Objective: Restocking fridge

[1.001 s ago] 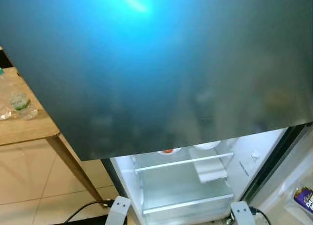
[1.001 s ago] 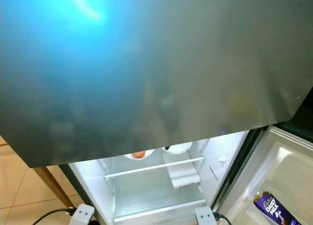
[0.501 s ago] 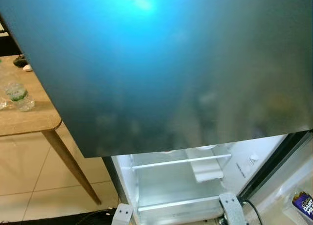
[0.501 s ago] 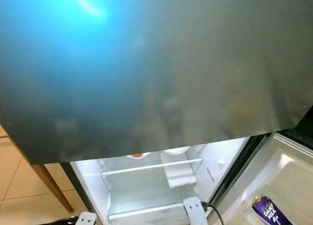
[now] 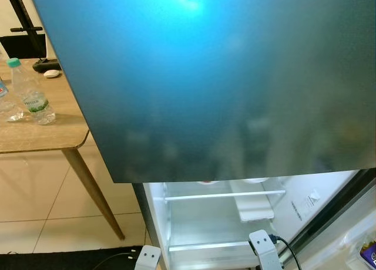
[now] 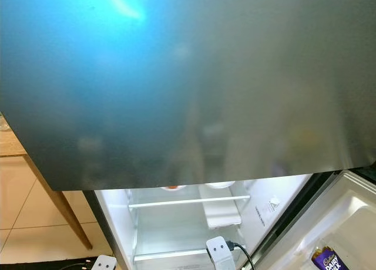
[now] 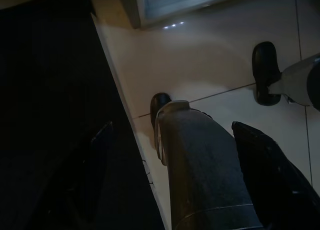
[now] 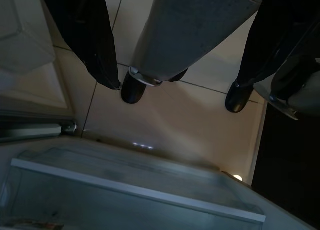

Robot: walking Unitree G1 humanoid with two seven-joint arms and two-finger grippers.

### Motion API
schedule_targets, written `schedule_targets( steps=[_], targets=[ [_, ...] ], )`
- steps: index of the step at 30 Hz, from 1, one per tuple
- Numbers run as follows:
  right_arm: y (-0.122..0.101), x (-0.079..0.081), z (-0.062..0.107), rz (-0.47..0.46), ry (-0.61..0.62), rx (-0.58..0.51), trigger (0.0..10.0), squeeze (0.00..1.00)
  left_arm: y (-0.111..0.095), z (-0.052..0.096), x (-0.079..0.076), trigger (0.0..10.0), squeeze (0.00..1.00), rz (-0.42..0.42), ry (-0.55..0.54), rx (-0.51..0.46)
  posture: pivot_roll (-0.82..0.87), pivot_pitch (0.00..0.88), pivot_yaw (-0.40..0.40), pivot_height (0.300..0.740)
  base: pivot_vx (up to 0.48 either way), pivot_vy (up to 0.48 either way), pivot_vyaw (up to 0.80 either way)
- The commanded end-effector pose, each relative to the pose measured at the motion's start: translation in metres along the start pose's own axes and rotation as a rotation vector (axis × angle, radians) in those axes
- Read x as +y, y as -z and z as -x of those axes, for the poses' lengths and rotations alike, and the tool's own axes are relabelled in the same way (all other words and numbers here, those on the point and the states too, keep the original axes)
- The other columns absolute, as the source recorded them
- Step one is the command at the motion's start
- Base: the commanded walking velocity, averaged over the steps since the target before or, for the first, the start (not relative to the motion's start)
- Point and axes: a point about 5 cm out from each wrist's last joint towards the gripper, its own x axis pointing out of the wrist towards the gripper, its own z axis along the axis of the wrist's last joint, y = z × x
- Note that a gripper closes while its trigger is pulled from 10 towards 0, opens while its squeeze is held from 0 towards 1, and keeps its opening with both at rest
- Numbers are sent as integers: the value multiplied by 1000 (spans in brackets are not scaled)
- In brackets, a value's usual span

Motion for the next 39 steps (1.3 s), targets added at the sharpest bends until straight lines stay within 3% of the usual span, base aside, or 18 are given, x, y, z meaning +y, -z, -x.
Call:
schedule_targets(
  steps=[1, 39],
  targets=[
    [3, 2, 0, -15, -5, 14, 10000, 0, 4, 0, 1, 10000, 0, -5, 4, 19, 10, 0, -32, 740, 0, 0, 0],
    [2, -1, 0, -49, 3, 15, 10000, 0, 0, -1, -6, 10000, 0, -41, 52, 30, -15, 0, -13, 740, 0, 0, 0]
  ],
)
